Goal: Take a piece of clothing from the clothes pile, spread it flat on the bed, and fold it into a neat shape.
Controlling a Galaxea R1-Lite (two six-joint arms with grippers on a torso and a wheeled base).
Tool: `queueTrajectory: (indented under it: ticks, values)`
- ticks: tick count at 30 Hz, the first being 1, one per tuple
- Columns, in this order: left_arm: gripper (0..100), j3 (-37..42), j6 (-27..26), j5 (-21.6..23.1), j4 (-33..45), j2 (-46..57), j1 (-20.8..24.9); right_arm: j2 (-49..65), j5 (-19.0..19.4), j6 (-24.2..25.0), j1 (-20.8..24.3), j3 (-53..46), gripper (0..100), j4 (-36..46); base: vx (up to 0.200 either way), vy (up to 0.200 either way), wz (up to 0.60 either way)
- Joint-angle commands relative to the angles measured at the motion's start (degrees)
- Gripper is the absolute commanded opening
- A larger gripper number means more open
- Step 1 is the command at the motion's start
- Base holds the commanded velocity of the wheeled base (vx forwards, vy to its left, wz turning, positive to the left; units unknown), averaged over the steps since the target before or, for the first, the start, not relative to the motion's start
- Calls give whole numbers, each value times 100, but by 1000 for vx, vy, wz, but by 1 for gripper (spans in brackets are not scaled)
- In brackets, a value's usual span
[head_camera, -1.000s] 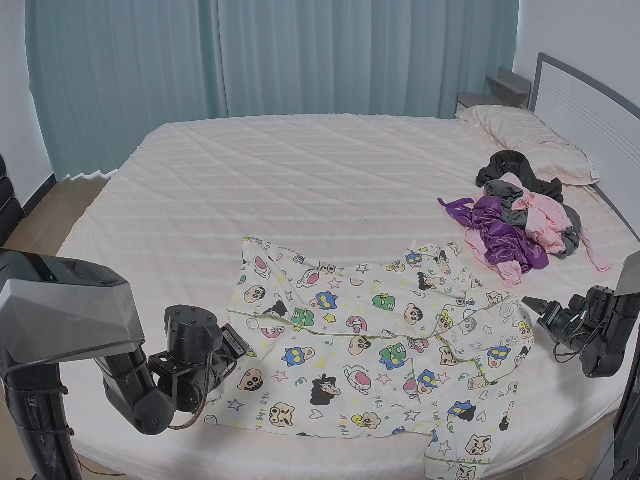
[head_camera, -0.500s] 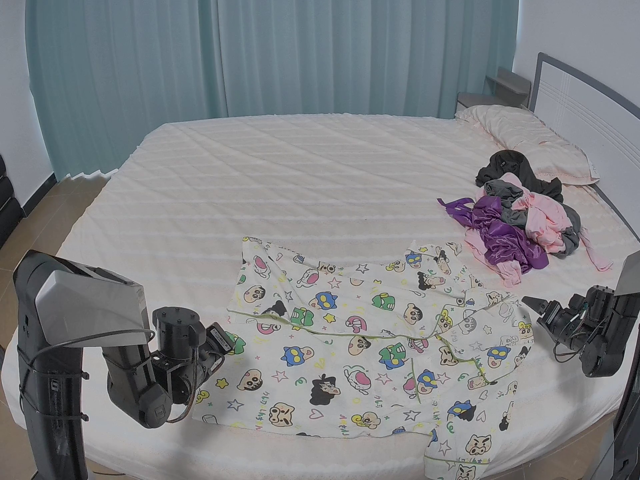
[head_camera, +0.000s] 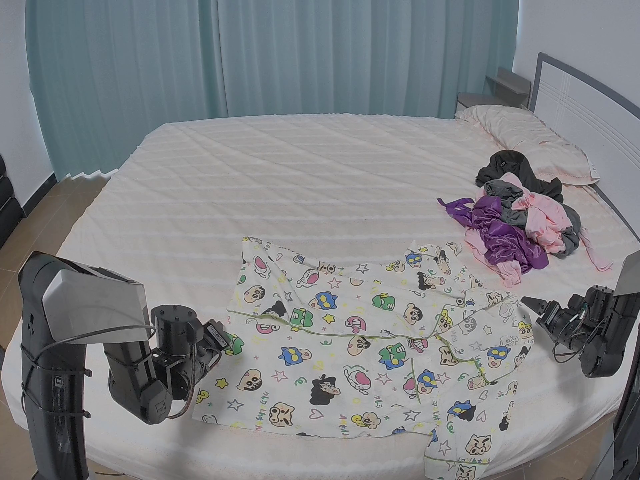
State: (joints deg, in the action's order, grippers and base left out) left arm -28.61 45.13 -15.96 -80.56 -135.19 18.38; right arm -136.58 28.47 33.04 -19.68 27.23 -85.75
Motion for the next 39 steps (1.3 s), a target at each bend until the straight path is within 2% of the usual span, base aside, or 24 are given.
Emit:
queueTrajectory:
  ticks: [1,7,12,15,18,19,20,23,26,28,35,39]
  values:
    - [100,-4,-4,-4,-4,2,-10,0,1,1,-1,10,100,-3,0,0,0]
    - [100,-13,5,-13,-13,169,-124,18,1,1,-1,1,100,-3,0,0,0]
    - [100,13,286,-39,14,872,-177,18,1,10,8,-8,100,-3,0,0,0]
    - [100,-294,295,-4,128,1013,-160,27,1,10,-1,-25,100,-12,0,0,0]
    - [100,-725,295,5,769,1021,-160,18,1,10,-1,-34,100,-12,0,0,0]
    - [100,-1059,295,5,1297,1004,-142,18,1,10,-1,-34,100,-12,0,0,0]
    - [100,-1120,295,5,1376,995,-142,18,1,10,-1,-34,100,-12,0,0,0]
    - [100,-1894,260,58,2132,854,-107,18,-8,10,8,-69,100,6,0,0,0]
    - [100,-2219,-444,444,2835,608,-107,0,-25,1,16,-104,100,6,0,0,0]
    - [100,-2412,-672,515,3011,485,-98,0,-25,1,8,-104,100,6,0,0,0]
    - [100,-3370,-909,471,3476,-183,-72,-9,-25,1,34,-122,100,6,0,0,0]
    - [100,-3441,-901,480,3643,-183,-72,-9,-25,1,34,-122,100,6,0,0,0]
